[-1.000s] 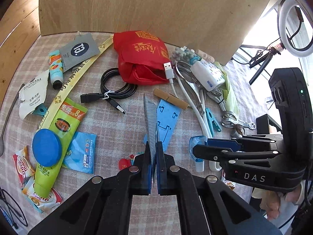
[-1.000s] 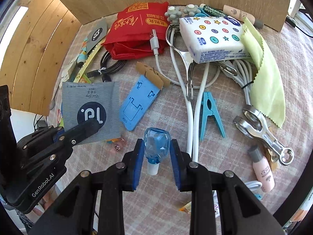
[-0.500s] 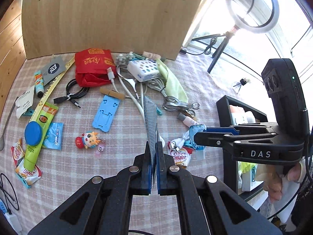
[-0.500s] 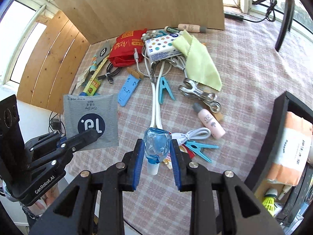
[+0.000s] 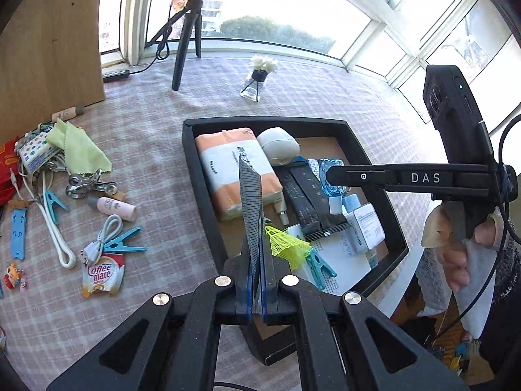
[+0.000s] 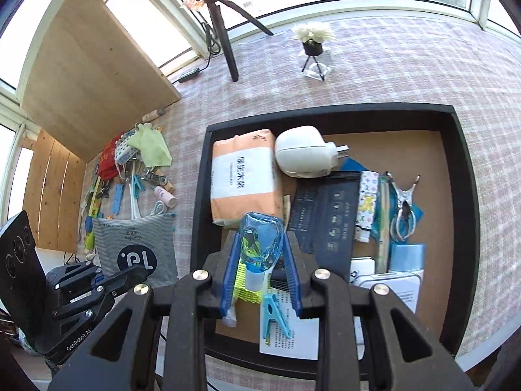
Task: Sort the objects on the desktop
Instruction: 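Carry the blue bottle and grey pouch into the tray while both grippers release, then move both open grippers back over the cluttered table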
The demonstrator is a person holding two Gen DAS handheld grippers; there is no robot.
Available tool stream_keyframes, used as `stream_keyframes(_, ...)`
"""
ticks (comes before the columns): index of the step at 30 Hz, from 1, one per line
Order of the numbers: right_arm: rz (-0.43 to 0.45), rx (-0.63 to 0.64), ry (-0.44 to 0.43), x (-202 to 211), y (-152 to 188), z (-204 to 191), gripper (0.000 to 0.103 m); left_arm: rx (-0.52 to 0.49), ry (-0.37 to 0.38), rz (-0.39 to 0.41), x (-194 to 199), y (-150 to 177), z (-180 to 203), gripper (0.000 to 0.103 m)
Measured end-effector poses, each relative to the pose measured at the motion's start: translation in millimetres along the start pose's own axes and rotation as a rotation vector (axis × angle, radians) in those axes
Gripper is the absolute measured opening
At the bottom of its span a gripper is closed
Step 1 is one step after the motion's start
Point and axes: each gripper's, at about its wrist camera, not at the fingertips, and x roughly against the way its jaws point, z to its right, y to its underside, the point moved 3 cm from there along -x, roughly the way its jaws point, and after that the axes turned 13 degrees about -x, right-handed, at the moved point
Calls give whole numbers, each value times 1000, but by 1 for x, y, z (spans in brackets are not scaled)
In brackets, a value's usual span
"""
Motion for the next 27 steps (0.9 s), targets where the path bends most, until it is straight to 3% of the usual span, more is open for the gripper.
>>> stream_keyframes(8, 59, -97, 63, 30, -10, 75, 27, -91, 64, -20, -34, -34, 68, 3)
stream_keyframes(10, 70, -87, 78, 33, -10, 81, 32, -77, 108, -46, -41, -35, 77, 18)
stream_keyframes(11, 78, -89, 93, 34, -9, 84, 40, -71, 110, -64, -44, -35, 80, 49)
stream_keyframes(12, 85, -90, 96, 35, -9, 85, 44, -75, 92, -53, -44, -34, 81, 67)
stream_keyframes(19, 78, -34, 65, 33, -10, 60, 44, -99, -9, -25, -27, -26, 69, 66)
stream_keyframes(27, 25, 66, 29, 9, -2, -2, 44, 9, -94, -11, 0, 1, 6, 66)
